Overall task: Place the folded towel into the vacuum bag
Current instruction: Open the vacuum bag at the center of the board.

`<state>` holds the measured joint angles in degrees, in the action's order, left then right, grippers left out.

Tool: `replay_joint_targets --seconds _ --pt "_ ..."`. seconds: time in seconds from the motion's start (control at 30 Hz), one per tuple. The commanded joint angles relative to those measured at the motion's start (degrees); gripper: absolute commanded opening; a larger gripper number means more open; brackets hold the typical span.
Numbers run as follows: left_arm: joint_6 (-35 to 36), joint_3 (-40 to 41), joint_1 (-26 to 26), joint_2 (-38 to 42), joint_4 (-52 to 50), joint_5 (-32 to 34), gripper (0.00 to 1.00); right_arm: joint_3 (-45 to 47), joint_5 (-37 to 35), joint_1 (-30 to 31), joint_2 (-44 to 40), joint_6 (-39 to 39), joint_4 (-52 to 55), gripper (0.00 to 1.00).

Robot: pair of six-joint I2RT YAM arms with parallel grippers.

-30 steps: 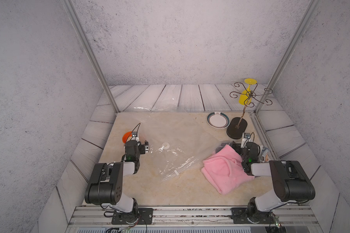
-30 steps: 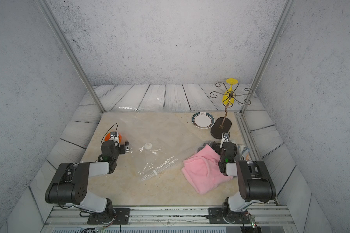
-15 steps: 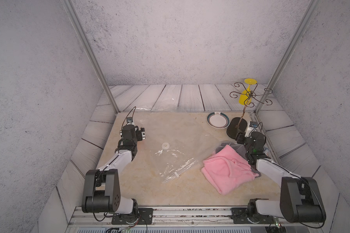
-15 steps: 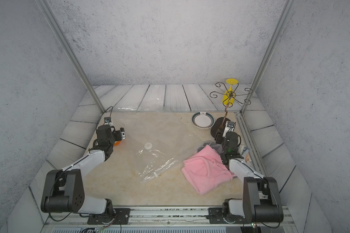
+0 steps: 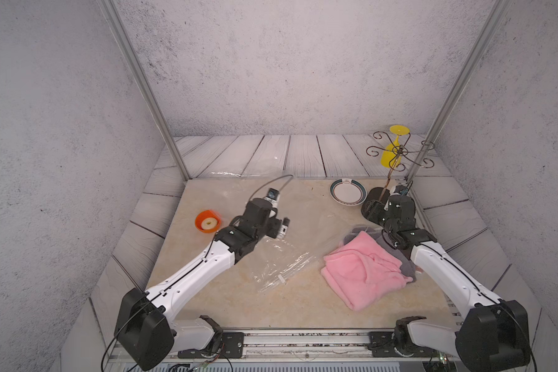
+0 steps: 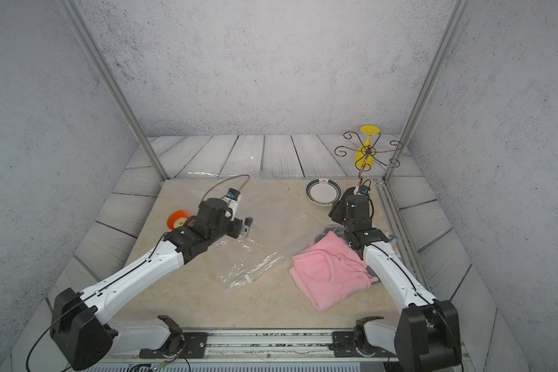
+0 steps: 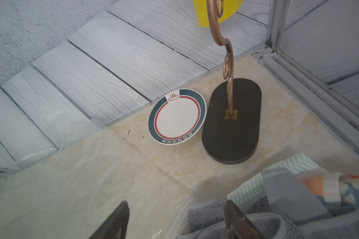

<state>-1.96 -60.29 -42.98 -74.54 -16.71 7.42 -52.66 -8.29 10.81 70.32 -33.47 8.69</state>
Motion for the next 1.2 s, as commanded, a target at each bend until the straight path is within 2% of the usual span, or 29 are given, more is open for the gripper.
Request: replay_joint_targets --seconds 0.0,0.07,0.17,0.33,0.4,0.53,0.73,0.83,0.9,0.97,1.07,1.17 --pt "11.88 -0.56 -9.68 -5.37 -8.35 -3.41 1.0 -3.6 -1.83 0.08 -1.51 -0.02 10.41 0.76" --pt "14.67 -1.71 -13.77 -10.49 -8.39 -1.84 1.0 -5.88 -2.39 0.04 -0.13 0.91 12.79 0.76" --pt "16.63 -4.0 -17.96 -18.01 -5.91 6.71 1.0 -8.5 -1.18 -0.04 1.98 1.41 15.47 0.78" --pt "16.37 -8.56 -18.85 -27.14 -0.23 21.95 1.0 -9.15 3.37 0.0 3.5 -0.94 16.3 0.78" --pt "16.72 -8.42 -18.75 -27.49 1.69 22.36 1.0 -8.2 4.15 -0.02 3.51 -1.65 15.61 0.78" --pt "16.42 -6.99 -18.7 -26.86 3.39 18.82 1.0 -6.95 4.66 0.05 3.78 -1.84 15.27 0.78" --pt "14.47 -8.02 -17.7 -29.89 3.44 18.29 0.84 -7.31 3.51 -0.05 3.81 -1.26 16.21 0.81" --pt "12.84 -9.09 -15.78 -30.94 3.1 17.43 0.72 -8.31 3.92 -0.21 3.61 -1.99 17.76 0.81" --pt "10.95 -9.14 -13.97 -30.48 3.25 14.0 0.57 -9.26 4.07 -0.17 3.21 -3.67 19.23 0.81" --pt "8.61 -9.14 -11.99 -29.67 3.66 10.35 0.34 -9.69 3.78 -0.13 2.13 -7.4 21.04 0.81" --pt "5.63 -9.48 -9.82 -27.85 4.05 4.73 0.12 -9.02 1.42 -0.09 -0.95 -14.32 25.06 0.81" --pt "2.95 -9.88 -8.17 -25.8 4.73 -0.53 0.0 -6.45 -0.48 -0.09 -5.89 -20.44 29.31 0.81"
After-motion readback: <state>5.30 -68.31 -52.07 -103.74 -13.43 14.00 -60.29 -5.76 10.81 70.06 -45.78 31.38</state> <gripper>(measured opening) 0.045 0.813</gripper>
